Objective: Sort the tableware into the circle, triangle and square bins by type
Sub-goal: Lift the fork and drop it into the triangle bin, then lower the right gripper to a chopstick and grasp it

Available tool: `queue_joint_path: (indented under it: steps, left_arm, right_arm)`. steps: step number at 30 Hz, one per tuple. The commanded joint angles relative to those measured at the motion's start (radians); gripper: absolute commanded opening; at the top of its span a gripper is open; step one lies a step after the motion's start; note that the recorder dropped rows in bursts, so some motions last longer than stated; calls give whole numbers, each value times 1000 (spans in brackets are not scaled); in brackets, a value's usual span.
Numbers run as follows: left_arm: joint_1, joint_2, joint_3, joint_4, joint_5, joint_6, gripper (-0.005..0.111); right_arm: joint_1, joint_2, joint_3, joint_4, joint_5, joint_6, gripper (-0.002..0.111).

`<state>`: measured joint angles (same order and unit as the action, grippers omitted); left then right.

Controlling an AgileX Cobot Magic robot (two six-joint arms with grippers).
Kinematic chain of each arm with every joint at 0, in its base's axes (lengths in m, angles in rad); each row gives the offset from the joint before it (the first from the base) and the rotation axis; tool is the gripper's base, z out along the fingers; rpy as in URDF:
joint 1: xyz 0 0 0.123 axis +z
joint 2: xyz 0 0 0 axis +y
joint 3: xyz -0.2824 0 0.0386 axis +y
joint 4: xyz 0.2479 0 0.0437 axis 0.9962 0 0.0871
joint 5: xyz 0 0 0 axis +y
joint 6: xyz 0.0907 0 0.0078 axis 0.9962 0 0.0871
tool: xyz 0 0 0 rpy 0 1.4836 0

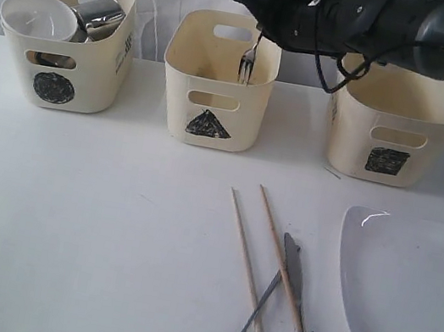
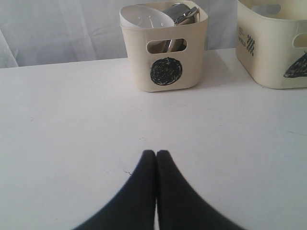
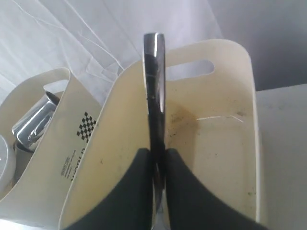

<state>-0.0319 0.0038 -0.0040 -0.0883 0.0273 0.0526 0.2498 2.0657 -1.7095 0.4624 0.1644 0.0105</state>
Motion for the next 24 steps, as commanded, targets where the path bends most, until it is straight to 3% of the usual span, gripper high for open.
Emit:
queue_joint_path:
  steps: [1, 6, 8, 15, 24]
  left_arm:
    - [-4, -4, 4, -15, 1, 1, 2]
    - [-4, -4, 4, -15, 1, 1, 2]
    - [-4, -4, 4, -15, 1, 1, 2]
    - [-4, -4, 4, -15, 1, 1, 2]
    - [-4, -4, 4, -15, 1, 1, 2]
  right_arm:
    - [-6, 79, -121, -11, 3, -18, 0]
    - [-6, 168, -251, -15, 39, -27, 1]
    - [-6, 201, -297, -15, 80, -61, 6]
    - [-6, 219, -328, -24, 149, -175, 48]
    - [-6, 91, -272, -180, 352, -203, 42]
